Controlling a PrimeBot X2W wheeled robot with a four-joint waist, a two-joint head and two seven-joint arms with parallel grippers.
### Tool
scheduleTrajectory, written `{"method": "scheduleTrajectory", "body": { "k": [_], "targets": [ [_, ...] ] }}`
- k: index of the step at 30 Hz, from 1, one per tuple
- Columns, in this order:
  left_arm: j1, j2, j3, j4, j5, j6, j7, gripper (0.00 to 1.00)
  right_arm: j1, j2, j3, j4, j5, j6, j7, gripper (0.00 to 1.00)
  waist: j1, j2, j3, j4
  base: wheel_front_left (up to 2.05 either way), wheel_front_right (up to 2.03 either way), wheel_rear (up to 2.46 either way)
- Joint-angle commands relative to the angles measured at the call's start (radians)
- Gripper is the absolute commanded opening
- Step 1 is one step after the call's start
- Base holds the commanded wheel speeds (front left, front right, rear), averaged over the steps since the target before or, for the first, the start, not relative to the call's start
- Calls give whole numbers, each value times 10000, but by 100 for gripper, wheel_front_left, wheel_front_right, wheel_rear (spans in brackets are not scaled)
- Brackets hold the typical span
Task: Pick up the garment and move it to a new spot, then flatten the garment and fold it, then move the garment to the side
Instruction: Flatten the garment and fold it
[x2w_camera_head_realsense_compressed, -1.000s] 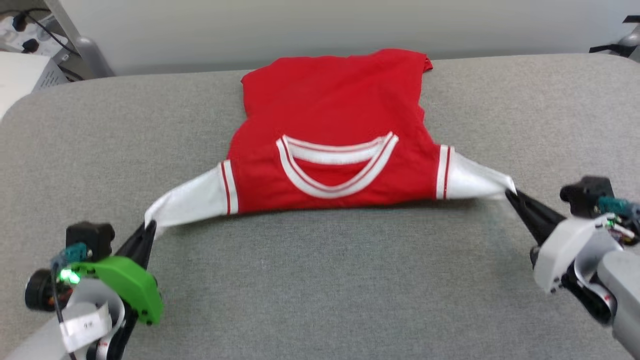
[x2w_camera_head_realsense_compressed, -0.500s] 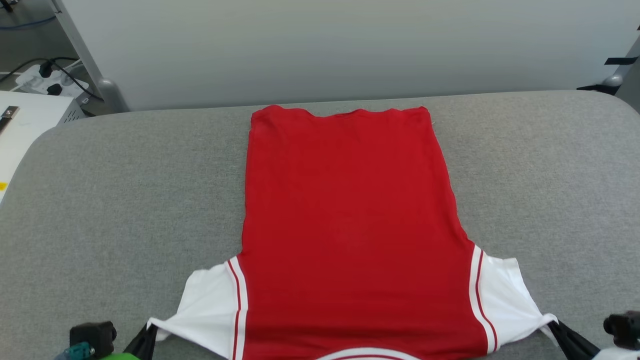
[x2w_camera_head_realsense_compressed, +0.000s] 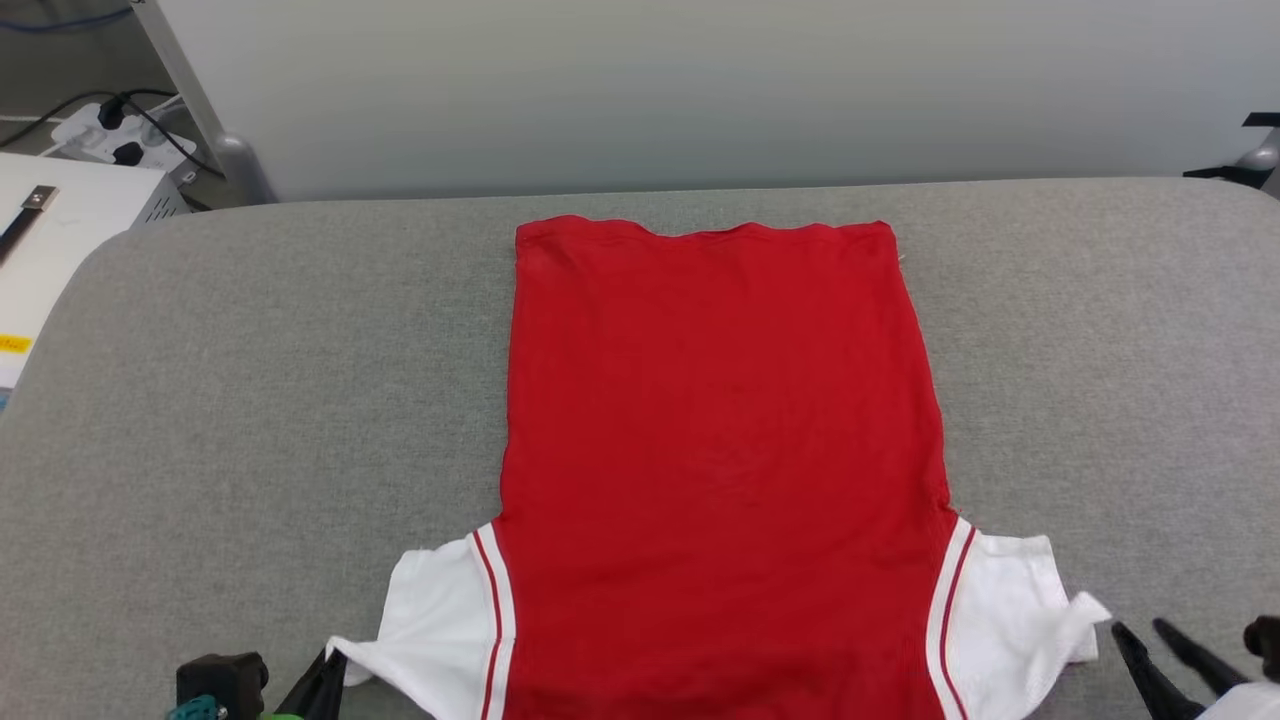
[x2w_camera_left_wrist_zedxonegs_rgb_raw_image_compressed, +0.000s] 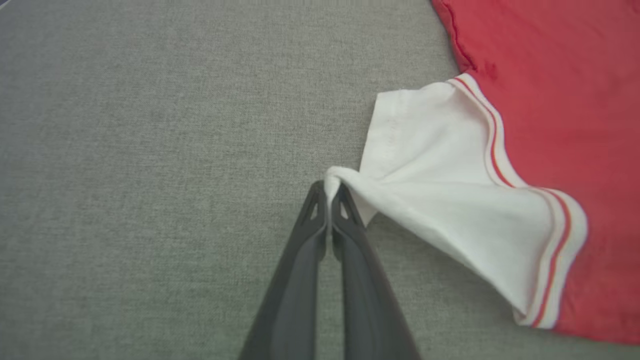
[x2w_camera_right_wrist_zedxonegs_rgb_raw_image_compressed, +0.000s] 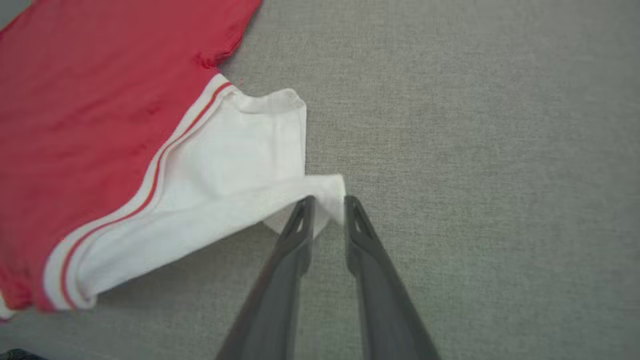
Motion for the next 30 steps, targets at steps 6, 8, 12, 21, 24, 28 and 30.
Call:
{"method": "scheduleTrajectory", "body": {
  "k": [6, 8, 12, 21, 24, 28, 30],
  "targets": [
    [-531, -436, 329, -292, 649, 58, -58, 0, -114, 64, -1825, -2039, -741, -17, 586, 100, 1, 0, 509, 371, 0, 0, 0],
    [-615, -526, 460, -485, 829, 127, -58, 0, -466, 5, -2448, -2824, -1012, -17, 878, 100, 1, 0, 727, 470, 0, 0, 0],
    [-823, -662, 679, -973, 1166, 223, -59, 0, -1854, -17, -3442, -4134, -1245, -17, 1602, 100, 1, 0, 1307, 809, 0, 0, 0],
    [-1478, -1118, 913, -1921, 1923, 308, -59, 0, -6658, -598, -2295, -3810, -1736, -17, 4575, 100, 1, 0, 2923, 1691, 0, 0, 0],
    [-1698, -1290, 927, -2095, 2190, 226, -59, 0, -8115, -875, -1490, -2594, -1458, -17, 6269, 100, 1, 0, 3394, 1977, 0, 0, 0],
    [-2033, -1508, 867, -2142, 2523, 107, -59, 0, -9829, -1086, -791, -1055, -1029, -17, 8112, 100, 1, 0, 3975, 2315, 0, 0, 0],
    [-2189, -1653, 868, -2208, 2665, 48, -59, 0, -10552, -1124, -478, -373, -849, -17, 8953, 100, 1, 0, 4253, 2471, 0, 0, 0]
  ]
}}
